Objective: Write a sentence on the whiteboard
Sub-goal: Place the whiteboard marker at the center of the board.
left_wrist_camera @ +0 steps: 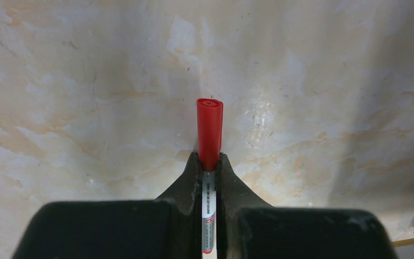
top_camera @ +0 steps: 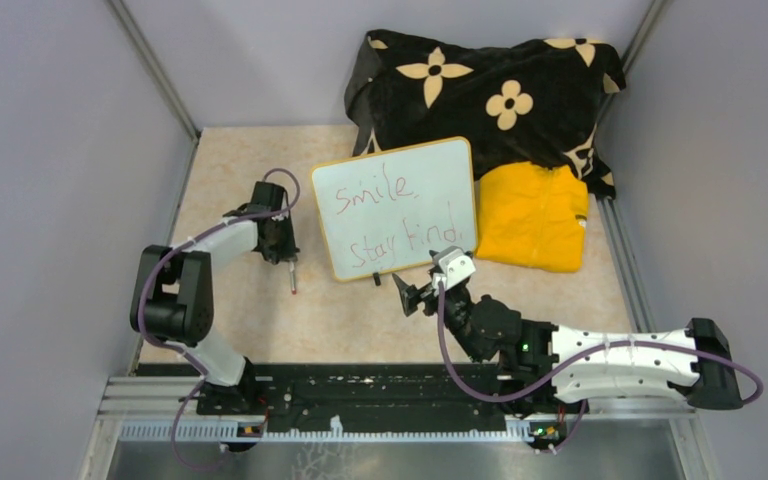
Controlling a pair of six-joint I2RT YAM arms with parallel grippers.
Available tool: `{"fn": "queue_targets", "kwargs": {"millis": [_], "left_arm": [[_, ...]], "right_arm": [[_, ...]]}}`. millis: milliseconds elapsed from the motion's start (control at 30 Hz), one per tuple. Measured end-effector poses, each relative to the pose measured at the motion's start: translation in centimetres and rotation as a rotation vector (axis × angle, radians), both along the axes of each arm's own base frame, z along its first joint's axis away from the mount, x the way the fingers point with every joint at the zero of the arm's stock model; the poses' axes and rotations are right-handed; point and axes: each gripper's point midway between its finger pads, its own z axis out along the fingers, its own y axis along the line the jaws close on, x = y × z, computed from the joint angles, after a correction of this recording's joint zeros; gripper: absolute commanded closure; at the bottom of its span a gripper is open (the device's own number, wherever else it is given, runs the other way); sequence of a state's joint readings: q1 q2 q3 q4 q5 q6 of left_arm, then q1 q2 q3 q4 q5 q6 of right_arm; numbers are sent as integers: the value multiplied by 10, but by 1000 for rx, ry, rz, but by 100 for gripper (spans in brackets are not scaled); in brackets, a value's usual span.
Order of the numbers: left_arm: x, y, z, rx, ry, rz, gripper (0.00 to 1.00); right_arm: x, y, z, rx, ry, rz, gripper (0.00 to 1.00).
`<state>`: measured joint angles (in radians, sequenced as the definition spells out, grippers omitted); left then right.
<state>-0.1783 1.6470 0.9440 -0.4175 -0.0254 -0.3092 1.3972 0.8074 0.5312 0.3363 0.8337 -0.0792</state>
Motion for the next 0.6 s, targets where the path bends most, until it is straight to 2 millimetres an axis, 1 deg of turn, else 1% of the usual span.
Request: {"fn": "queue_targets", "kwargs": {"millis": [100, 267, 433, 600], "left_arm": [[4, -1, 1, -3, -6, -1, 94], [7, -2, -1, -4, -2, -3, 86], [14, -3, -1, -5, -5, -3, 83], [14, -3, -1, -1, -4, -8, 81]], "right_arm": [[0, 0, 0, -4, -3, 0, 22], [1, 0, 2, -3, -11, -1, 22], [1, -1, 5, -3, -20, -3, 22], [1, -1, 5, -4, -22, -4, 22]]}}
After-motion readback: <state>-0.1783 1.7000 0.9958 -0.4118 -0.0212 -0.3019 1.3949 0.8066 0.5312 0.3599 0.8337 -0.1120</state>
